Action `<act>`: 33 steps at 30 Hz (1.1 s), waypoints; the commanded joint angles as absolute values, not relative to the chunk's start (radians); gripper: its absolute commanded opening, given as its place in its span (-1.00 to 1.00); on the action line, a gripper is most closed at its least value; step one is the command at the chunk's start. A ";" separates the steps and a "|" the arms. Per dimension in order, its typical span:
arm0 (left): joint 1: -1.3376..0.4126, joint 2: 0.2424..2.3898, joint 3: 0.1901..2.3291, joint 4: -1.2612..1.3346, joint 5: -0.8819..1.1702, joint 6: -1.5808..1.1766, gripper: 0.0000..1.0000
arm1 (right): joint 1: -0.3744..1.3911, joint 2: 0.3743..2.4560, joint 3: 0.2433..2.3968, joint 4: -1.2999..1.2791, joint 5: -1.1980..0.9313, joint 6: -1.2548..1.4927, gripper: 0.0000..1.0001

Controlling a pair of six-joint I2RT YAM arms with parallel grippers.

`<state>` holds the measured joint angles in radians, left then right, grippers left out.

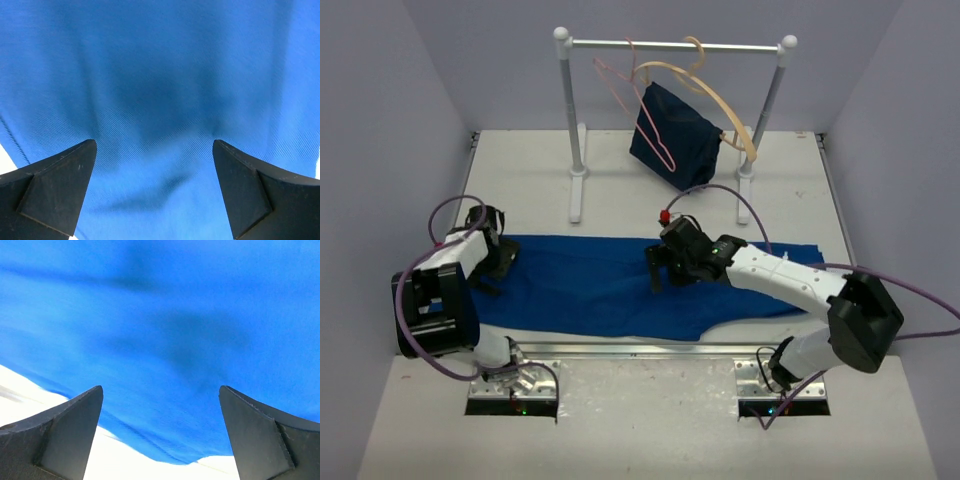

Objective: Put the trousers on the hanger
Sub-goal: Flatten out the trousers at the center of the board.

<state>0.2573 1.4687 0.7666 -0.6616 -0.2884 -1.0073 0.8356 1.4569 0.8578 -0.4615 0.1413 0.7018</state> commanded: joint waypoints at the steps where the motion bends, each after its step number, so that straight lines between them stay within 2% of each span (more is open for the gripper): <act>1: 0.234 1.307 0.817 -0.634 -0.216 -0.845 1.00 | 0.812 1.493 1.080 -0.490 0.094 0.454 0.96; 3: 0.233 1.259 0.825 -0.657 -0.217 -0.819 1.00 | 0.784 1.587 1.164 -0.504 0.024 0.389 0.89; 6: 0.233 1.161 0.849 -0.697 -0.220 -0.789 1.00 | 0.743 1.702 1.253 -0.517 -0.060 0.265 0.56; 7: 0.233 1.112 0.861 -0.705 -0.202 -0.763 1.00 | 0.727 1.800 1.287 -0.519 -0.138 0.188 0.50; 11: 0.233 0.997 0.890 -0.705 -0.144 -0.678 1.00 | 0.695 1.918 1.389 -0.542 -0.186 0.112 0.37; 16: 0.233 0.912 0.908 -0.705 -0.117 -0.606 1.00 | 0.689 2.047 1.468 -0.596 -0.267 0.059 -0.03; 19: 0.233 0.916 0.909 -0.708 -0.112 -0.587 1.00 | 0.690 2.043 1.432 -0.569 -0.311 0.063 -0.17; 21: 0.233 0.930 0.897 -0.686 -0.082 -0.573 1.00 | 0.690 2.017 1.386 -0.531 -0.332 0.063 -0.40; 23: 0.233 0.950 0.877 -0.668 -0.055 -0.557 1.00 | 0.690 1.996 1.369 -0.516 -0.347 0.054 -0.75; 25: 0.232 0.964 0.865 -0.656 -0.038 -0.550 1.00 | 0.693 1.943 1.341 -0.485 -0.346 0.050 -0.91; 27: 0.233 0.972 0.848 -0.642 -0.033 -0.550 1.00 | 0.693 1.910 1.314 -0.456 -0.313 0.057 -0.99; 33: 0.233 0.997 0.804 -0.589 0.007 -0.567 1.00 | 0.695 1.745 1.230 -0.344 -0.169 0.091 -1.00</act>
<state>0.2367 0.9848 0.8205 -0.6697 -0.0420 -0.5724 0.6902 1.8793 1.2682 -0.4820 -0.2569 0.0790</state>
